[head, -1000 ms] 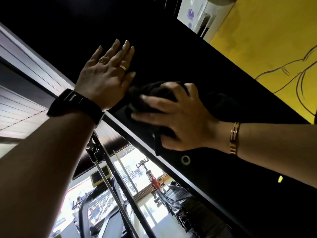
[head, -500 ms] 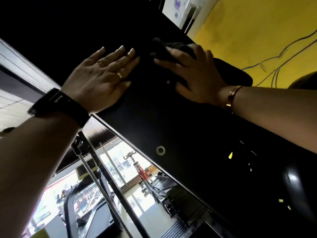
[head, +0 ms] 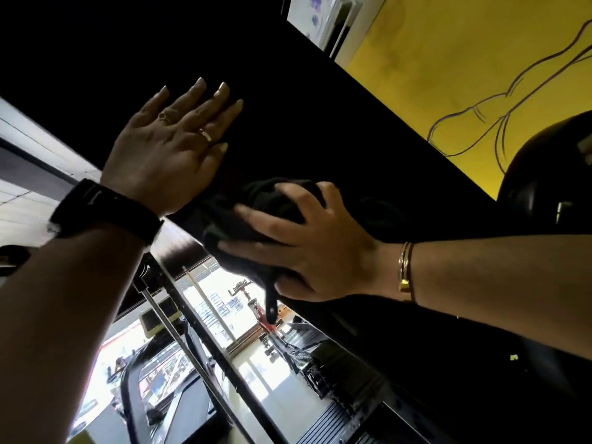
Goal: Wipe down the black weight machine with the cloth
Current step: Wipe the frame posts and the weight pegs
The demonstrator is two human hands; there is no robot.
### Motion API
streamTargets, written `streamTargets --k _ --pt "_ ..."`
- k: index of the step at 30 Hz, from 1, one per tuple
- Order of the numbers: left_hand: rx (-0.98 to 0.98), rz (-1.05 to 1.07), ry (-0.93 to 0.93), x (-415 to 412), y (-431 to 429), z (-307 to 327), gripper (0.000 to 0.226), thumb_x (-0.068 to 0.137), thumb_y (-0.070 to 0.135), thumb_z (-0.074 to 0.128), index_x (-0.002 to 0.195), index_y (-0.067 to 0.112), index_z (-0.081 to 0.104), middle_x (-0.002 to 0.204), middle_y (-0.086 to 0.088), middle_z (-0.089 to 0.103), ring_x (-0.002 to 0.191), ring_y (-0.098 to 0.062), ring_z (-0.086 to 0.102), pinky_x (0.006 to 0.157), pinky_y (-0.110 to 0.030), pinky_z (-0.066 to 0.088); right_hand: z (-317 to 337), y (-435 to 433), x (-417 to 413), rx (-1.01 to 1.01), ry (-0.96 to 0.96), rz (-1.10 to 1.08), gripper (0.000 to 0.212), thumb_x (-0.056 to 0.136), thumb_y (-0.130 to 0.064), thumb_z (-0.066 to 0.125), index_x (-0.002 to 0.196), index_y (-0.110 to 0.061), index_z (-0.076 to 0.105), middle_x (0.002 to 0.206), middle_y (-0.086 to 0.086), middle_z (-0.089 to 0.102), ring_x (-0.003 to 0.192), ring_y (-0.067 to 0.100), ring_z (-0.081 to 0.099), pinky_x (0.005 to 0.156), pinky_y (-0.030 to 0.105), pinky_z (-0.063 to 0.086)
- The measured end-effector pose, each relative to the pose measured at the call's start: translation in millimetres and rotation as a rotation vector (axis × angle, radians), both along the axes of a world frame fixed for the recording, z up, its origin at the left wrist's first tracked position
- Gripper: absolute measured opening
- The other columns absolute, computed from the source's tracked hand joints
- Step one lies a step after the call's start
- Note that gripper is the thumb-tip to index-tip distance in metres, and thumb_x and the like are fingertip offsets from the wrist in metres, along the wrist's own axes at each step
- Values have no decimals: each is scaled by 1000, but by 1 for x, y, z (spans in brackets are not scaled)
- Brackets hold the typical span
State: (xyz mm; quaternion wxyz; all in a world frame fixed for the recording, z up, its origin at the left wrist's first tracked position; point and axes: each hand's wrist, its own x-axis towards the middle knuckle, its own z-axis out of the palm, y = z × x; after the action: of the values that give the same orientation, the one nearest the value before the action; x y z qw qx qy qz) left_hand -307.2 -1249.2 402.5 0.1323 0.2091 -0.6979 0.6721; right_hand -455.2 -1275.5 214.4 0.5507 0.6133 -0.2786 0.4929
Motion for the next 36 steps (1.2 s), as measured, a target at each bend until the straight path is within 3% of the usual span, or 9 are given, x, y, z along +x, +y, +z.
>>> streamTargets --k 3,6,11,19,24,26,28,31,36 --pt "-30 -40 74 -4 -3 -12 57 97 33 25 150 18 36 156 -5 33 144 -28 28 117 -50 20 16 -12 -41 -46 237 -96 56 86 -53 39 141 -42 45 147 -5 46 121 39 40 85 51 42" --pt "-36 -39 149 -9 -6 -17 59 95 34 23 151 19 35 157 -5 30 146 -28 25 118 -49 17 33 -19 -70 -32 229 -115 55 86 -49 36 140 -40 47 148 -2 46 119 42 46 83 51 42" --pt "-56 -21 232 -14 -9 -25 62 93 36 21 153 20 30 158 -4 27 147 -26 21 118 -47 13 58 -28 -91 2 20 -98 60 83 -45 54 142 -40 44 150 -4 42 120 38 46 80 49 41" --pt "-70 0 265 -15 -8 -25 64 94 37 18 153 14 25 159 -3 26 148 -22 19 119 -43 11 109 -31 -88 26 -182 -93 61 86 -48 42 146 -39 39 150 -4 40 118 36 46 79 40 34" --pt "-63 -22 304 -17 -8 -30 62 96 36 21 153 15 28 159 -5 26 148 -23 19 119 -43 9 89 -16 -67 249 -613 3 66 85 -58 24 149 -43 28 154 -2 31 130 38 31 97 54 33" --pt "-52 -22 346 -23 -10 -37 64 94 37 22 153 11 26 159 -8 24 149 -23 16 119 -42 6 71 -15 -55 341 -706 24 64 87 -57 27 150 -43 22 155 -1 25 133 40 22 100 61 28" --pt "-58 -25 377 -30 -12 -44 67 93 38 22 152 6 23 159 -13 21 149 -24 14 120 -42 4 52 -12 -41 260 -631 5 65 85 -55 32 148 -39 30 152 3 34 127 40 27 92 64 33" --pt "-82 -32 400 -35 -15 -49 68 94 38 18 152 3 22 159 -15 20 149 -25 14 120 -41 4 49 -16 -49 147 -396 -53 66 81 -51 37 143 -33 44 146 6 46 117 45 42 80 57 40" --pt "-92 -41 404 -35 -17 -49 70 92 38 19 152 2 23 159 -16 21 149 -25 15 121 -43 7 90 -23 -83 109 -262 -95 66 82 -49 36 147 -37 36 151 0 39 120 40 43 80 48 37"
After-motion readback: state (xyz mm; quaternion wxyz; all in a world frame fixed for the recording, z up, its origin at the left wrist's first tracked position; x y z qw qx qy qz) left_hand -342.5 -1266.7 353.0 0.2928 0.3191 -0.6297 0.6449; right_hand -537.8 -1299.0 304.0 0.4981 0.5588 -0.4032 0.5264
